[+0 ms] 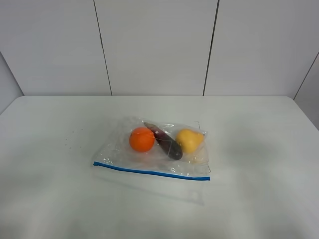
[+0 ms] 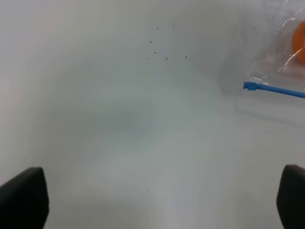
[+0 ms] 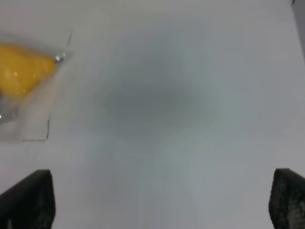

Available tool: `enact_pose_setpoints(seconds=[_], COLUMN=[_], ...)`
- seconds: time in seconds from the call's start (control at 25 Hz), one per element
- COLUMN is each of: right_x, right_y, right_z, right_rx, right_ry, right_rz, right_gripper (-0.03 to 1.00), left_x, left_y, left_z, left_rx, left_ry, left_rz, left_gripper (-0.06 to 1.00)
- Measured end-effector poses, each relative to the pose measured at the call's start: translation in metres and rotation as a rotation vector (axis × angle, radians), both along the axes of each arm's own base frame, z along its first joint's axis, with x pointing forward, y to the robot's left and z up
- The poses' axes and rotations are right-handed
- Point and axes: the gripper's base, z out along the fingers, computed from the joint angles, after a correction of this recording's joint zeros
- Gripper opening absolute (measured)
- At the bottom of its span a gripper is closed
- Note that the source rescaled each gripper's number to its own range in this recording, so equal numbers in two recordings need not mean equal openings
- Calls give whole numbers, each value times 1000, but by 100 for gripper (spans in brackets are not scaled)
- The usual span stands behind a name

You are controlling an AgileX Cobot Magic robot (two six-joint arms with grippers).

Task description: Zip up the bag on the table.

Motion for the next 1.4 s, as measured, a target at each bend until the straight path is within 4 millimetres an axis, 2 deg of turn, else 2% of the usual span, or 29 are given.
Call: enact_pose_setpoints(seconds=[0.28,0.48,0.68,1.4], right_x=[-41,-57,-63,-63], right_y=[0,0,0,0], right_z=[-14,-18,-28,-29], right_rx=[10,11,11,34], right_ry=[-113,-138,-123,-121], right_rz=[3,3,3,-10], right_gripper=[100,100,100,100], left_x=[0,0,0,0], left_y=[0,0,0,0], left_z=[0,0,0,0], left_rx=[0,0,0,3], left_ry=[0,0,0,0], left_rz=[0,0,0,2], left_gripper=[100,100,100,100])
